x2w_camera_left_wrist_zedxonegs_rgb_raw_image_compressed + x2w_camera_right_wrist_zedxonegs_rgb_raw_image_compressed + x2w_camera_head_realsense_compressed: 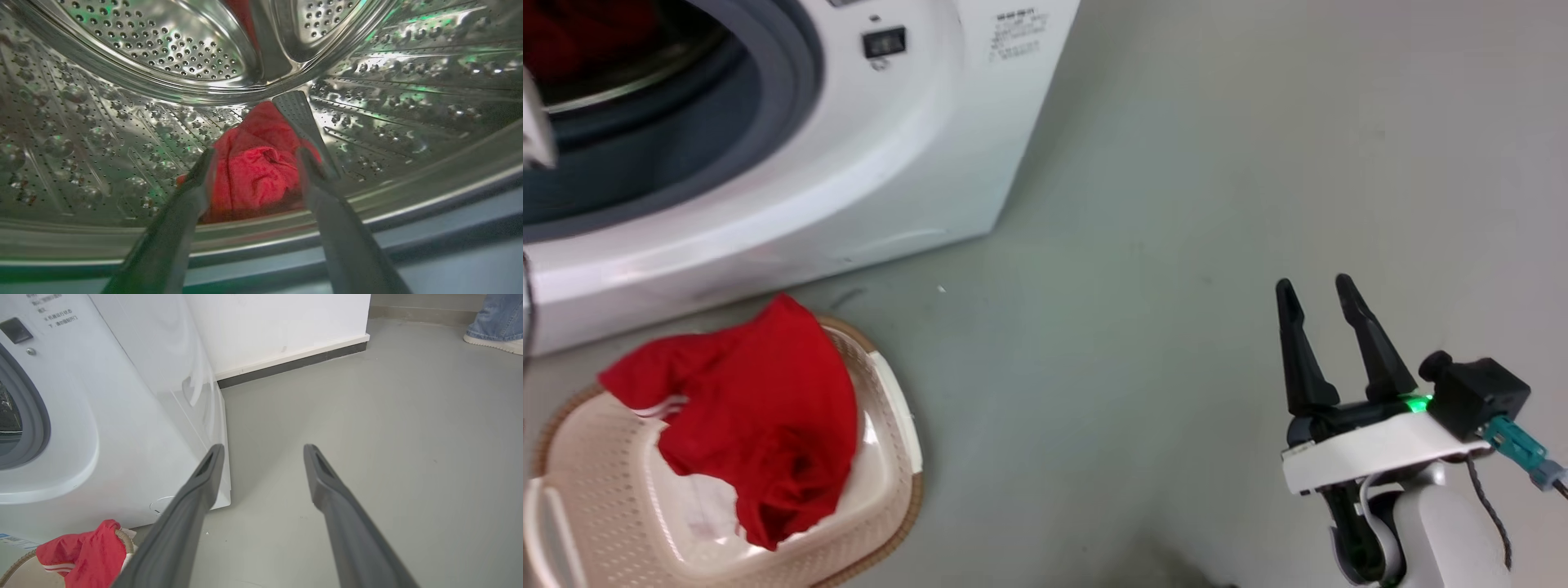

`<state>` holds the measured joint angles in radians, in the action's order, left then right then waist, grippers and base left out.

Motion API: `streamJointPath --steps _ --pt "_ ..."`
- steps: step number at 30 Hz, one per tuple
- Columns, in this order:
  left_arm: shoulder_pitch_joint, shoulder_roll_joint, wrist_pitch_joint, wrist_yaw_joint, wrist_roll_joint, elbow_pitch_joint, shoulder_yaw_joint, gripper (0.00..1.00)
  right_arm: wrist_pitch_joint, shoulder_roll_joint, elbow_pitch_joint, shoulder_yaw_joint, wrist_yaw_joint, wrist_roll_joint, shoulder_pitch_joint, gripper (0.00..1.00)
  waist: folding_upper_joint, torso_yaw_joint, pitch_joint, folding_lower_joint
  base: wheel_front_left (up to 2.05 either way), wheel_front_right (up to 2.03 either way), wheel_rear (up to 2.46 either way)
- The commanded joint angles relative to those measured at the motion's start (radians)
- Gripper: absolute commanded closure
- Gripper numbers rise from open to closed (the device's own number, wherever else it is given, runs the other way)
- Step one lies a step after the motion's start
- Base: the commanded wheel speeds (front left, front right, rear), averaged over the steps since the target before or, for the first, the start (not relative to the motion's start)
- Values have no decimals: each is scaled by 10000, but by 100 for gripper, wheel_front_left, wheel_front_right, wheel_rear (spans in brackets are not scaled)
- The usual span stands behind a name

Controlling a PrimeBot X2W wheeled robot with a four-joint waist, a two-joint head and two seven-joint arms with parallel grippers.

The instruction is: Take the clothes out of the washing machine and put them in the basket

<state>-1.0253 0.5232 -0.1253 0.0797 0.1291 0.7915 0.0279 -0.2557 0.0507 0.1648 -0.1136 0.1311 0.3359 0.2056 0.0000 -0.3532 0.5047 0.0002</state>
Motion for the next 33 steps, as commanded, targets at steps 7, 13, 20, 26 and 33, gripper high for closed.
streamJointPath --steps 7,13,20,26,33 --pt "-2305 946 -1447 227 -444 331 480 0 -89 -9 116 -590 -5 473 708 0 0 -795 1664 -2 0 0 0" --pt "-3537 1650 -2941 385 -699 233 931 0 -90 -9 10 -949 -7 832 869 0 0 -1168 2356 -2 0 0 0" --pt "-3984 2198 -4684 473 -564 -61 1313 0 -91 -7 -14 -1254 -7 1063 1021 0 0 -1525 2827 -2 0 0 0" --pt "-3422 2594 -5797 440 -335 -376 1274 0 -92 -9 -90 -1342 -7 1200 926 0 0 -1737 2966 -2 0 0 0" --pt "-2722 2769 -6697 153 -132 -981 1102 0 -92 -7 -162 -1385 -7 1269 877 0 0 -1820 3088 -2 0 0 0"
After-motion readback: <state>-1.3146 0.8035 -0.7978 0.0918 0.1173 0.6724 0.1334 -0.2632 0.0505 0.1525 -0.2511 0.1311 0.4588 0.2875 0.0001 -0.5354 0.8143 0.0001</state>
